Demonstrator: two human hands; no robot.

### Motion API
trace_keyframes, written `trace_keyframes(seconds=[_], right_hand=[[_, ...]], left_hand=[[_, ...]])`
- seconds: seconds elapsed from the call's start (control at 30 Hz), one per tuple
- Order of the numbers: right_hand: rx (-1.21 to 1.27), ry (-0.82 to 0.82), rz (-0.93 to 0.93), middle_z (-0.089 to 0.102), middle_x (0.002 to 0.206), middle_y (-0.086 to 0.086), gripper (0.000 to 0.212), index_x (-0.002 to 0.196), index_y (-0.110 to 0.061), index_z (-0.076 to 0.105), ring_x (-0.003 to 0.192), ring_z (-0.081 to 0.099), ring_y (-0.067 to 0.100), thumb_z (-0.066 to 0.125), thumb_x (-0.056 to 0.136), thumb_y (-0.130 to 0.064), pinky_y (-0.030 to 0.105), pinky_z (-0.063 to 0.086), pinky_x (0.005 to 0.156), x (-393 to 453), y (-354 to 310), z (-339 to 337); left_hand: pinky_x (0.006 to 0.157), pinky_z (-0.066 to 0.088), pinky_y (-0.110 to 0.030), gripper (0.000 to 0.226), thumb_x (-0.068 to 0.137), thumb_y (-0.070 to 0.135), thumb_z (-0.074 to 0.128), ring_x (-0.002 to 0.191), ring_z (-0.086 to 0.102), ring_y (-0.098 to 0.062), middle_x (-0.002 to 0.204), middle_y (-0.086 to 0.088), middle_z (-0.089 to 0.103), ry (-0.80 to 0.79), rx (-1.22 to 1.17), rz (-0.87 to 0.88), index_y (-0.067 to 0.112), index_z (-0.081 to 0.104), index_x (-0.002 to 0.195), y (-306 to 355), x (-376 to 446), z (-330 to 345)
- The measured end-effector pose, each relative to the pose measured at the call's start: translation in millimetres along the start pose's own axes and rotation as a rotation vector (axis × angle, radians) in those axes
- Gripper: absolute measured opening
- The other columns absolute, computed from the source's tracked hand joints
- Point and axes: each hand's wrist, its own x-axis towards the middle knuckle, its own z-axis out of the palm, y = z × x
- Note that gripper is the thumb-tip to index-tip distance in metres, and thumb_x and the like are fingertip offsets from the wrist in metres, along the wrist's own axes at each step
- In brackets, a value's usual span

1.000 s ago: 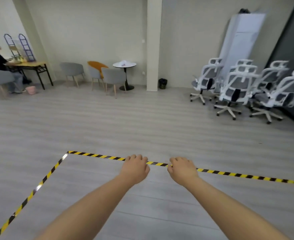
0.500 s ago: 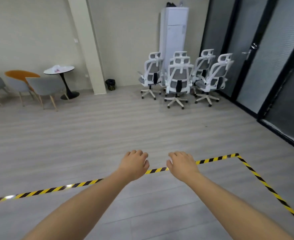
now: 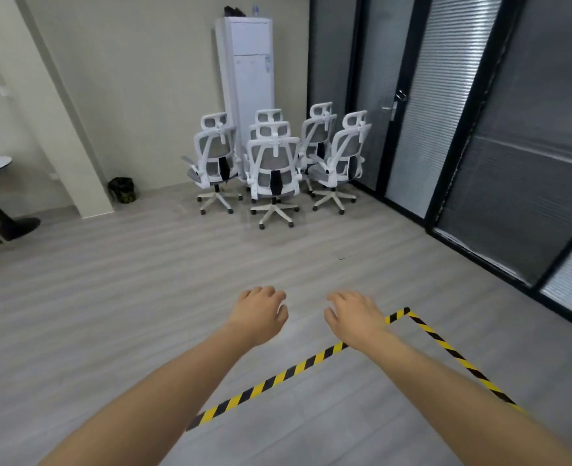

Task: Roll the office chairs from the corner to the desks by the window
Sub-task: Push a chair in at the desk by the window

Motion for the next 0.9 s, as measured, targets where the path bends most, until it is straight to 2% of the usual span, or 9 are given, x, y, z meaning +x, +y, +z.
trace_keyframes(seconds=[0.23,0.43,0.6,0.77,0.9], right_hand=[[-0.002,-0.019,0.016,0.052,0.141,0.001,0.049,0.144,-0.02,0.044,0.131,0.044,0.024,0.034,0.101,-0.041,0.038,0.034,0.108,176.1,89.9,8.2],[-0.042,-0.019,-0.026,0.057,0.134,0.004,0.045,0.135,-0.019,0.051,0.125,0.049,0.026,0.037,0.099,-0.041,0.037,0.037,0.103,341.8,154.9,-16.6],[-0.051,-0.014,-0.041,0.06,0.131,0.005,0.042,0.129,-0.019,0.055,0.123,0.052,0.026,0.04,0.098,-0.042,0.036,0.038,0.102,469.1,186.3,-20.8],[-0.037,-0.008,-0.079,0.057,0.135,0.003,0.044,0.135,-0.021,0.052,0.127,0.048,0.025,0.039,0.099,-0.041,0.037,0.036,0.105,605.8,210.6,-7.7],[-0.031,-0.024,-0.039,0.059,0.134,0.003,0.042,0.135,-0.022,0.051,0.125,0.05,0.026,0.039,0.098,-0.04,0.037,0.037,0.104,725.3,224.3,1.7]], left_hand=[[0.103,0.035,-0.039,0.04,0.101,0.04,0.033,0.119,0.049,-0.028,0.13,-0.003,0.056,0.009,0.04,0.022,0.023,0.052,0.132,-18.7,201.9,15.5],[0.103,0.035,-0.039,0.039,0.1,0.041,0.033,0.12,0.05,-0.028,0.131,-0.003,0.056,-0.007,0.056,-0.079,0.024,0.053,0.129,-51.6,358.1,1.5],[0.104,0.035,-0.039,0.04,0.1,0.041,0.034,0.12,0.049,-0.028,0.131,-0.003,0.056,-0.005,0.014,-0.111,0.024,0.051,0.133,-80.1,473.7,0.5],[0.104,0.035,-0.04,0.041,0.1,0.041,0.034,0.121,0.049,-0.028,0.132,-0.003,0.055,0.0,0.021,-0.109,0.024,0.05,0.134,-127.3,608.5,15.3],[0.104,0.036,-0.04,0.042,0.1,0.041,0.033,0.12,0.049,-0.028,0.131,-0.002,0.056,-0.016,-0.014,-0.116,0.026,0.05,0.135,-176.3,718.3,24.9]])
